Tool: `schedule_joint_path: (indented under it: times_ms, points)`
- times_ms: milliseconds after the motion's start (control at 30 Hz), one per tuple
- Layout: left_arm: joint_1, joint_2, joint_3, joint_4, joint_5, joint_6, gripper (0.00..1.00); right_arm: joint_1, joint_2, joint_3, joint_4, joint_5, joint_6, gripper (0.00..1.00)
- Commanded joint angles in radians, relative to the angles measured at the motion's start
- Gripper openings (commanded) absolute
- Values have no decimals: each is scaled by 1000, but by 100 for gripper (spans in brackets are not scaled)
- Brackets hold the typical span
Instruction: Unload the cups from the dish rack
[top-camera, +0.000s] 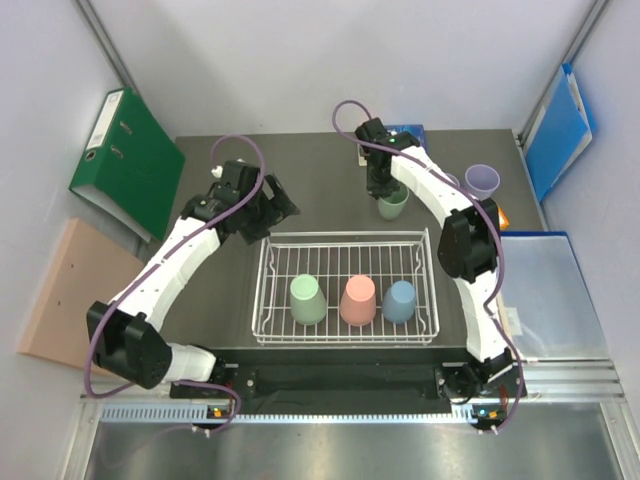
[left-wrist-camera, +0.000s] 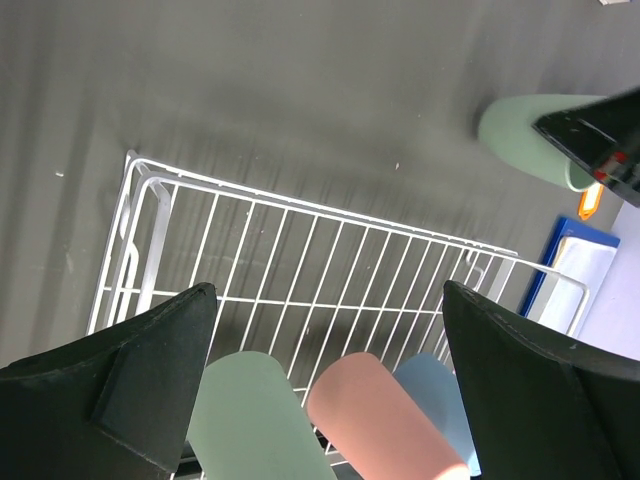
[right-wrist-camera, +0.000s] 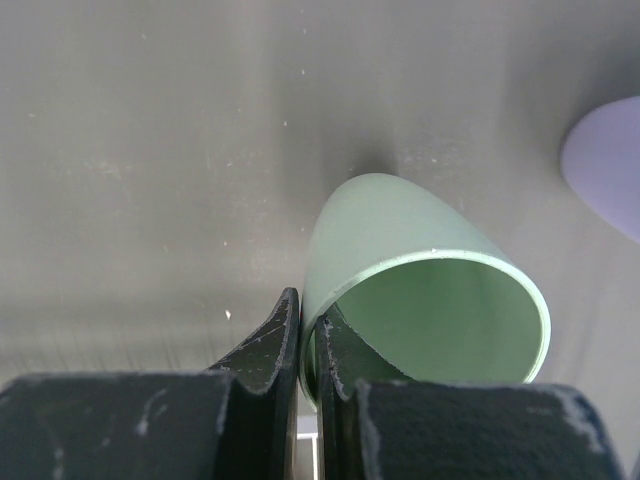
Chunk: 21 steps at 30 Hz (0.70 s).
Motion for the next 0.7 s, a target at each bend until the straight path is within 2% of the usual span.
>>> schedule_joint_path:
  times_ms: [0, 667]
  points:
    - [-2, 10, 0, 12, 6, 17, 99, -2, 19, 51, 24, -15, -1, 0]
    - [0, 33, -9, 10, 10, 31, 99, -8, 108, 138, 39, -77, 8, 0]
